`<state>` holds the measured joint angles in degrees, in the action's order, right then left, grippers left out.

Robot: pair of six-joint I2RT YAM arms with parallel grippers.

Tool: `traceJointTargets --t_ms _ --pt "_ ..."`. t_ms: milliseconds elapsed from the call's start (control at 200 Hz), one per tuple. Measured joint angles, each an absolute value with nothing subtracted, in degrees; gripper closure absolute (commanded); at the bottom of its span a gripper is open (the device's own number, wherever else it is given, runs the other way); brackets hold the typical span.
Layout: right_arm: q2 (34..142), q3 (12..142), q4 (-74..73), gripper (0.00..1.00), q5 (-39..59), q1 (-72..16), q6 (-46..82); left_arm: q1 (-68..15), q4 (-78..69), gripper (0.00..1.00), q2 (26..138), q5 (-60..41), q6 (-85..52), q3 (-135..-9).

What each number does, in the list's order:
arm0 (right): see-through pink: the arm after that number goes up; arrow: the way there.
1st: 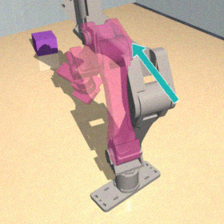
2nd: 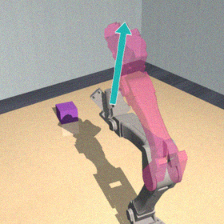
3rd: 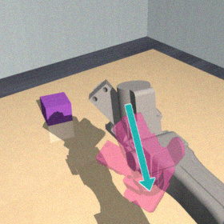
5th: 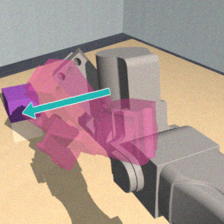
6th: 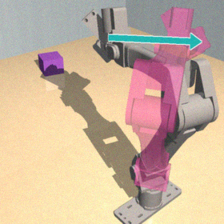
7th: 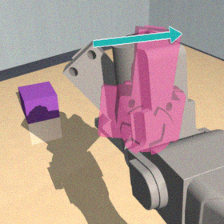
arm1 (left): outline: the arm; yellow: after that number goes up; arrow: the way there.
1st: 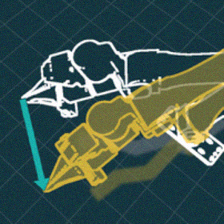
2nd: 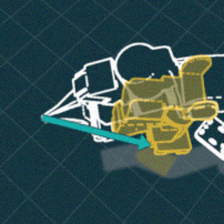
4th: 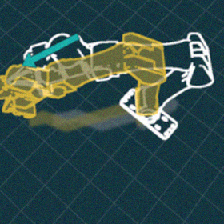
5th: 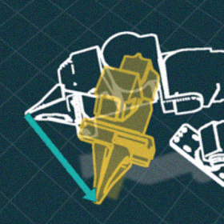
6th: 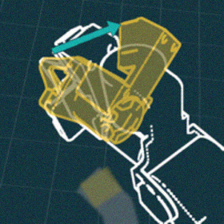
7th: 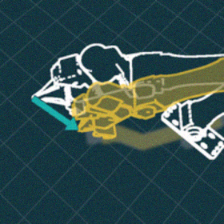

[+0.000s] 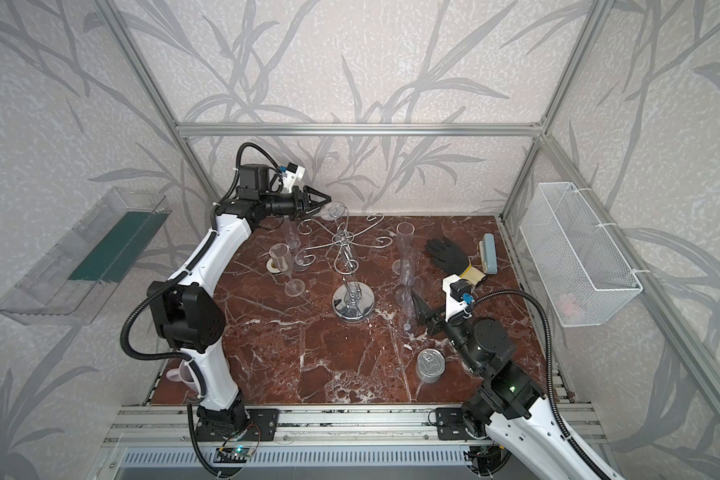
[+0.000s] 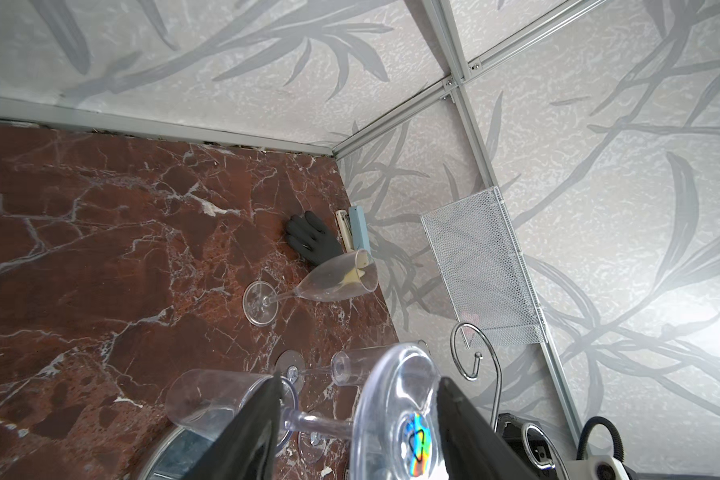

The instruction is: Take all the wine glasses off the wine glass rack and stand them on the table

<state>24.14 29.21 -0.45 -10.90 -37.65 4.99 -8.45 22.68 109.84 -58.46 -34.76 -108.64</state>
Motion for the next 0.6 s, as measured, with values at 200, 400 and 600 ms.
traceJointTargets --t_ms 200,400,600 --pt "24.14 29.21 -0.34 0.19 -10.90 -37.65 5.08 -9.39 21.45 0.48 110.13 -59.88 -35.55 -108.64" --pt "24.10 29.19 -0.23 0.19 -10.90 -37.65 5.15 -9.82 20.93 0.61 110.13 -60.42 -35.77 -108.64" --pt "23.44 29.19 0.30 0.19 -10.90 -37.65 5.15 -10.00 20.95 0.72 110.13 -60.36 -35.75 -108.64"
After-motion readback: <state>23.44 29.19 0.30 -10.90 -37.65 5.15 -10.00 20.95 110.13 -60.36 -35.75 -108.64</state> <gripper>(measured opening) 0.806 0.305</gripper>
